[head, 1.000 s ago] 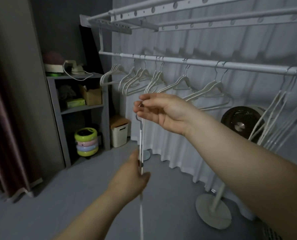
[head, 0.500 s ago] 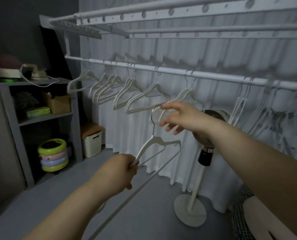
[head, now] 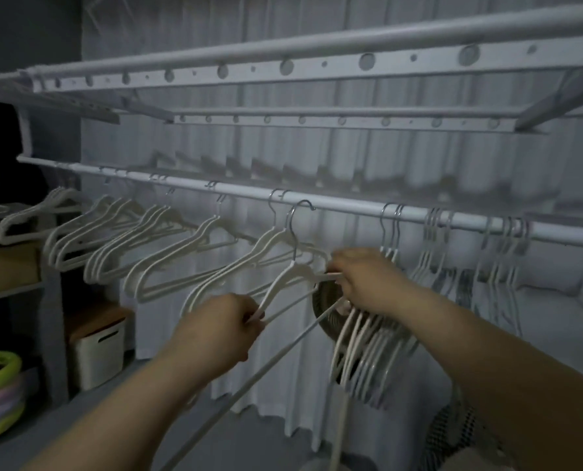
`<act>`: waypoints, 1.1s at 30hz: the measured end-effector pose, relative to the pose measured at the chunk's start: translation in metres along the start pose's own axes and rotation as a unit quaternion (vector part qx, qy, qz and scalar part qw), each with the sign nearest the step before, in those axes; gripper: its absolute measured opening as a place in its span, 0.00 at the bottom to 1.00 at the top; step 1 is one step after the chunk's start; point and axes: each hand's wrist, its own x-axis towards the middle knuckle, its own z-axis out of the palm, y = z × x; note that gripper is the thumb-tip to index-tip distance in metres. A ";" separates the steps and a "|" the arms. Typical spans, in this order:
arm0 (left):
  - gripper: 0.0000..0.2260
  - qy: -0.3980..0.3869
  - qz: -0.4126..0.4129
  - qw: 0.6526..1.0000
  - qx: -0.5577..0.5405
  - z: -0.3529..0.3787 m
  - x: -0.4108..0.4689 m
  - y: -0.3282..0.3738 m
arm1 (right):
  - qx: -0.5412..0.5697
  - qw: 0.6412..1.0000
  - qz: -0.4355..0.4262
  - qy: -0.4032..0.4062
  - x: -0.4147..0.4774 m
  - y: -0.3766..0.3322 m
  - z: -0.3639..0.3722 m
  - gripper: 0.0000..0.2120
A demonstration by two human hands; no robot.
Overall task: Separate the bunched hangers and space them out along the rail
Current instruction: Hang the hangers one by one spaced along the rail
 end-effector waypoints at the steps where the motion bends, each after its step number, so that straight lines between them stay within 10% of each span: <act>1: 0.10 0.007 0.004 1.000 0.000 0.002 0.012 0.008 | -0.020 0.999 -0.001 0.042 0.003 0.012 -0.004 0.21; 9: 0.10 0.082 0.014 0.996 -0.015 0.029 0.083 0.058 | -0.077 0.985 0.103 0.116 0.033 0.090 -0.019 0.26; 26: 0.08 -0.036 0.066 0.997 -0.010 0.059 0.137 0.079 | -0.093 0.987 0.060 0.120 0.033 0.099 -0.014 0.30; 33: 0.13 0.235 0.078 0.969 0.015 0.020 0.135 0.042 | -0.102 0.977 0.008 0.187 0.065 0.063 -0.009 0.26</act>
